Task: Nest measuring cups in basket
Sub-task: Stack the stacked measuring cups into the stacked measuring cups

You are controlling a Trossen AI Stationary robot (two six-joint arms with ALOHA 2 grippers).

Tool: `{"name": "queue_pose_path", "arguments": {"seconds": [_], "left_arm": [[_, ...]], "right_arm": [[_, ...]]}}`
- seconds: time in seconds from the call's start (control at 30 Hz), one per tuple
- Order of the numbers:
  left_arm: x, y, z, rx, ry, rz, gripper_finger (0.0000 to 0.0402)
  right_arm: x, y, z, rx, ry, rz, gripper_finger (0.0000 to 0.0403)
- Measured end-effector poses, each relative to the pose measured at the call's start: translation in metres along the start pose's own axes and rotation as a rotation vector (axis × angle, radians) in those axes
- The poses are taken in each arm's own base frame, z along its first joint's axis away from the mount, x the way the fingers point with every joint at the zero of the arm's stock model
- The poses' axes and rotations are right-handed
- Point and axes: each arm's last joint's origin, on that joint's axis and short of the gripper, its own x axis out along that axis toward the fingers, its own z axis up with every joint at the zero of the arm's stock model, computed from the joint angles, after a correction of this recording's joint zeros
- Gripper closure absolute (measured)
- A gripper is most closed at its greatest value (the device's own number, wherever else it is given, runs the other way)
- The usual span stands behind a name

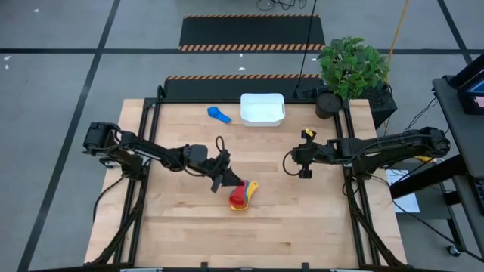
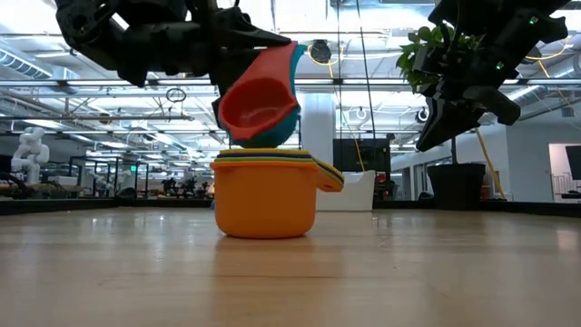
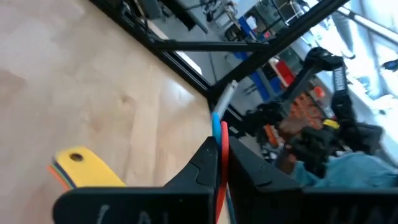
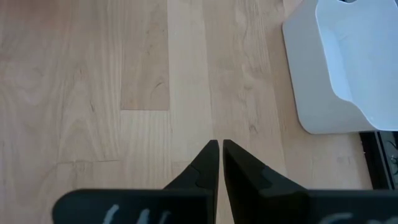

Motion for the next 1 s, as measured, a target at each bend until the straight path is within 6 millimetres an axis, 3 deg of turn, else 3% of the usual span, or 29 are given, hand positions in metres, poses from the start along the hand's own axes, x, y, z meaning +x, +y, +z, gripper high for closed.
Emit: {"name": "queue_pose_path", "arguments": {"seconds": [0.23, 0.53, 0.83, 1.0], "left_arm": [[0.0, -0.002, 0.011, -0.128, 0.042, -0.075, 0.0389], [0.015, -0.006, 0.038, -0.091, 0.193, -0.034, 0.0387], [0.046, 0.016, 0.026, -0.149, 0.277, -0.055, 0.0385], [0.047, 0.021, 0.026, -0.164, 0.286, -0.067, 0.038]], "right_arm": [[0.0, 0.0, 0.0, -0.005, 0.0, 0.001, 0.039], [0.0, 0.0, 0.0, -0.018, -0.003, -0.001, 0.039], [0.0, 0.0, 0.0, -0.036, 0.004, -0.003, 0.039], [0.0, 0.0, 0.0, -0.035, 0.004, -0.003, 0.039]]}}
